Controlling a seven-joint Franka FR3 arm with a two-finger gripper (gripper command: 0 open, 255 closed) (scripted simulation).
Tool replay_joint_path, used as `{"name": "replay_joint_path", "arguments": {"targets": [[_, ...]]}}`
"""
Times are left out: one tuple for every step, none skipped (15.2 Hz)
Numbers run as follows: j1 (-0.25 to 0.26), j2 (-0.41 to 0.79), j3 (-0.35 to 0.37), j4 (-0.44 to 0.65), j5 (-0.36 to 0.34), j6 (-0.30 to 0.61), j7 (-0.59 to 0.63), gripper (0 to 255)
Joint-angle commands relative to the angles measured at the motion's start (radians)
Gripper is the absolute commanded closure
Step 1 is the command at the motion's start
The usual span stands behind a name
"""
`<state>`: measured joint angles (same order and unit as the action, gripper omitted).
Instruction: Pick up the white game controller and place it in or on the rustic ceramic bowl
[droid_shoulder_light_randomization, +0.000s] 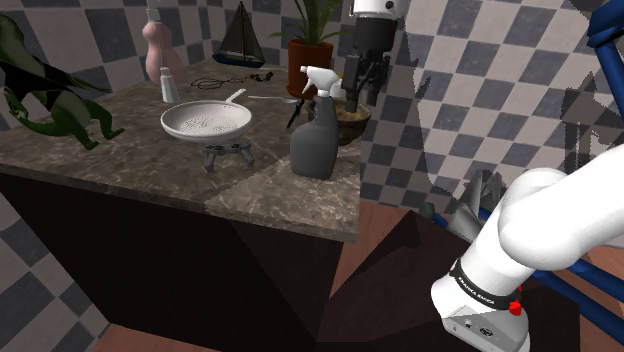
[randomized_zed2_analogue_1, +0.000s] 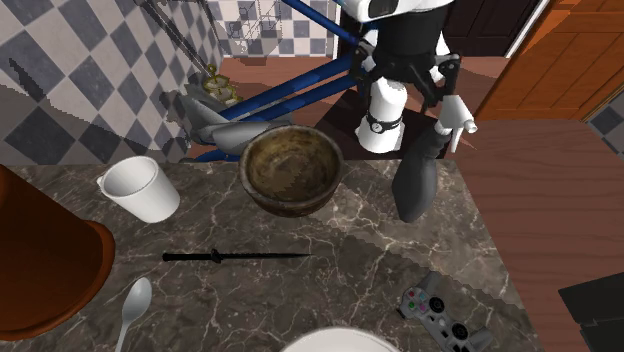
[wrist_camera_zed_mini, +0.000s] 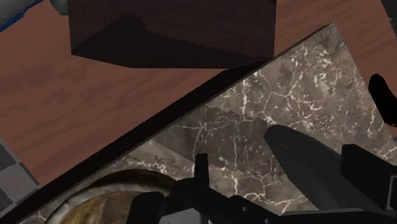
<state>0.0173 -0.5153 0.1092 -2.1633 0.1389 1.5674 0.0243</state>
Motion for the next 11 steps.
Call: {"name": "replay_joint_path", "arguments": {"targets": [[0.01, 0.069, 0.025, 0.032, 0.0, 0.041, 0.01, 0], [0.014, 0.103, 0.036, 0.053, -0.002, 0.056, 0.015, 0], [0.018, 0.138, 0.047, 0.075, -0.005, 0.07, 0.02, 0], [0.022, 0.174, 0.058, 0.099, -0.009, 0.083, 0.025, 0], [0.026, 0.209, 0.069, 0.123, -0.014, 0.095, 0.031, 0], [0.03, 0.245, 0.079, 0.149, -0.02, 0.106, 0.037, 0], [0.034, 0.281, 0.09, 0.176, -0.026, 0.117, 0.043, 0], [0.039, 0.318, 0.1, 0.205, -0.034, 0.125, 0.05, 0], [0.043, 0.354, 0.11, 0.234, -0.043, 0.133, 0.057, 0], [0.049, 0.392, 0.119, 0.265, -0.052, 0.14, 0.064, 0], [0.054, 0.429, 0.129, 0.297, -0.063, 0.145, 0.072, 0]]}}
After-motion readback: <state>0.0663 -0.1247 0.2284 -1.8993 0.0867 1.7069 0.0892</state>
